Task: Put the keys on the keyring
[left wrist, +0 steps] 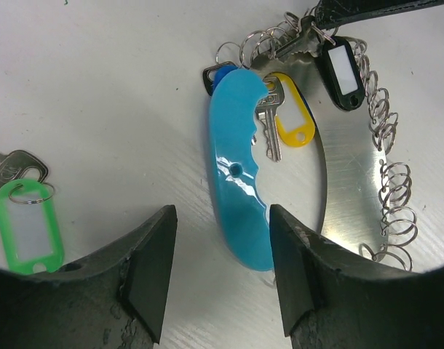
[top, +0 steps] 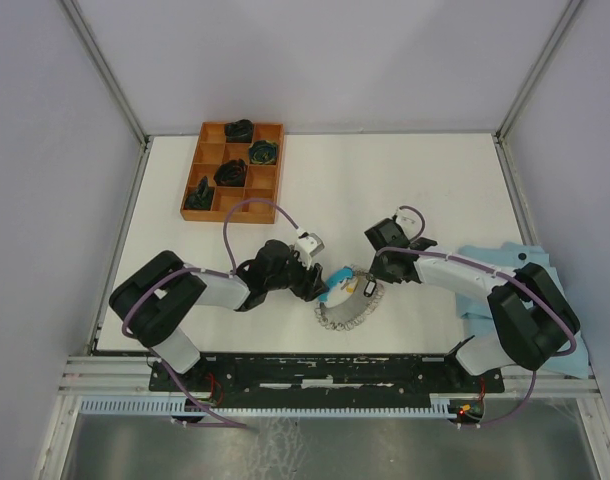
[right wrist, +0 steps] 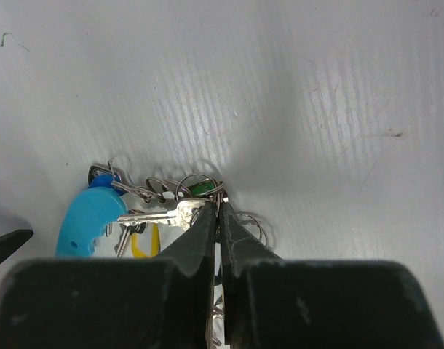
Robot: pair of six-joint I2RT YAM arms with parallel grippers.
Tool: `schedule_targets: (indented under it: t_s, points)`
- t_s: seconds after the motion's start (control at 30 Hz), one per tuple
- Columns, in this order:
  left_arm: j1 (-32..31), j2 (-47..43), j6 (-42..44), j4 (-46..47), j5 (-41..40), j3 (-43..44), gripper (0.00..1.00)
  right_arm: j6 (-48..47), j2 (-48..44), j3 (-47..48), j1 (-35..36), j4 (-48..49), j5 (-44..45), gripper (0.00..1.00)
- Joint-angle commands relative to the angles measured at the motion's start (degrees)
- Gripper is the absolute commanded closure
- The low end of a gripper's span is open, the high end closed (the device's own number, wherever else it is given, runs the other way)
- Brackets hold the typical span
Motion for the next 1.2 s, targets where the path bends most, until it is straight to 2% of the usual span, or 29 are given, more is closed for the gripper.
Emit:
schedule_targets:
  t_s: [0.0, 0.07, 0.2, 0.27, 0.3, 0.5, 0.67, 0.93, 1.17]
  points:
    - [0.03, 0.77, -3.87, 3.16, 2.04, -0.60, 0.40, -2.05, -1.06, -0.19, -0.28, 0.88, 1.42, 0.96]
    - [0.02, 0.33, -4.85, 4.59, 1.83, -1.28, 0.40, -5.08, -1.43, 0.52, -0.22, 1.02, 0.49, 0.99]
    - [0.46, -2.87, -5.51, 6.46, 0.20, -3.04, 0.40, -14.52, -2.14, 3.90, -0.15, 0.61, -2.64, 0.99]
    - [1.70, -6.22, -5.05, 6.56, -0.21, -3.71, 0.39, -21.07, -2.94, 6.20, -0.19, 0.14, -5.43, 0.99]
    - [2.80, -8.98, -4.26, 6.58, -0.53, -4.45, 0.39, -27.67, -3.68, 8.66, -0.15, -0.45, -7.87, 0.99]
    - [6.01, -18.18, -1.79, 6.30, -2.42, -5.41, 0.38, -43.62, -4.69, 15.38, -0.10, -4.25, -15.39, 0.99]
    - [8.26, -24.27, -0.99, 10.87, -3.05, -6.77, 0.38, -55.53, -4.99, 20.75, 0.02, -7.82, -21.90, 0.99]
    - [11.17, -25.86, 1.68, 15.45, 2.87, -5.10, 0.38, -72.21, -5.52, 29.42, 0.56, -12.46, -37.11, 0.99]
    - [11.34, -25.90, 6.08, 18.56, 11.54, -5.33, 0.40, -84.26, -6.89, 29.20, 1.08, -13.75, -47.34, 0.99]
